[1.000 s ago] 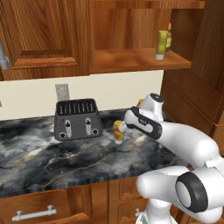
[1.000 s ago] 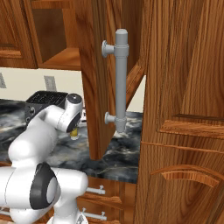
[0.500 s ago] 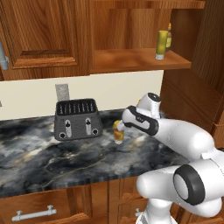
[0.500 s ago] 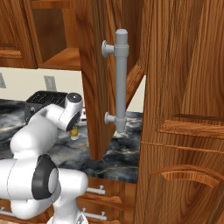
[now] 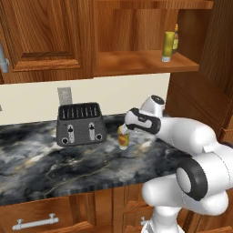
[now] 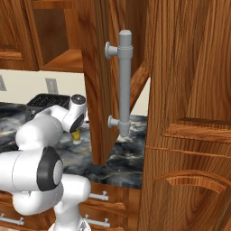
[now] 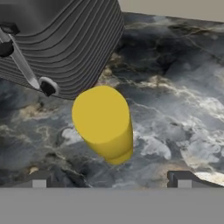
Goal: Pick the mustard and mustard from the counter and place them in the cabinet.
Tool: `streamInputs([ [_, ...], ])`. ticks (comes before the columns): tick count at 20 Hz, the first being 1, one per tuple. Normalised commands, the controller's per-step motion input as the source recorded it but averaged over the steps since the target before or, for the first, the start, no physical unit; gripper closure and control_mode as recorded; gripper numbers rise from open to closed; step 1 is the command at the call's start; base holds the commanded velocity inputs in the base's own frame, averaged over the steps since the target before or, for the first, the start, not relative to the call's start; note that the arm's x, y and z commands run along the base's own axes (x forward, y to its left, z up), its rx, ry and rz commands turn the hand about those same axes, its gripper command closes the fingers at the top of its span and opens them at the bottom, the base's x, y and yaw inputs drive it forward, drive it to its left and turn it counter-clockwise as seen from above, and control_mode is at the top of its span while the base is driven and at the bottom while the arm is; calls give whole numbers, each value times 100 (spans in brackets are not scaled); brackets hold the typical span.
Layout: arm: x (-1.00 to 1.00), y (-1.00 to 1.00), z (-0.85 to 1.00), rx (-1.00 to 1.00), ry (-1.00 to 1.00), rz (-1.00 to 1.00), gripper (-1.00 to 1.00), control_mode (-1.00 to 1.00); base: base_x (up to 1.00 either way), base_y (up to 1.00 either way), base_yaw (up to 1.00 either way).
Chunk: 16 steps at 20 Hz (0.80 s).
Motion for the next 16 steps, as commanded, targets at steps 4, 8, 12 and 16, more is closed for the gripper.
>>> streamInputs([
  [4, 15, 6, -28, 0, 0, 0, -100, -100, 0, 0, 0],
  [8, 14, 7, -31, 0, 0, 1, -100, -100, 0, 0, 0],
  [12, 14, 5, -7, 0, 0, 0, -100, -100, 0, 0, 0],
  [16, 15, 5, 0, 0, 0, 0, -100, -100, 0, 0, 0],
])
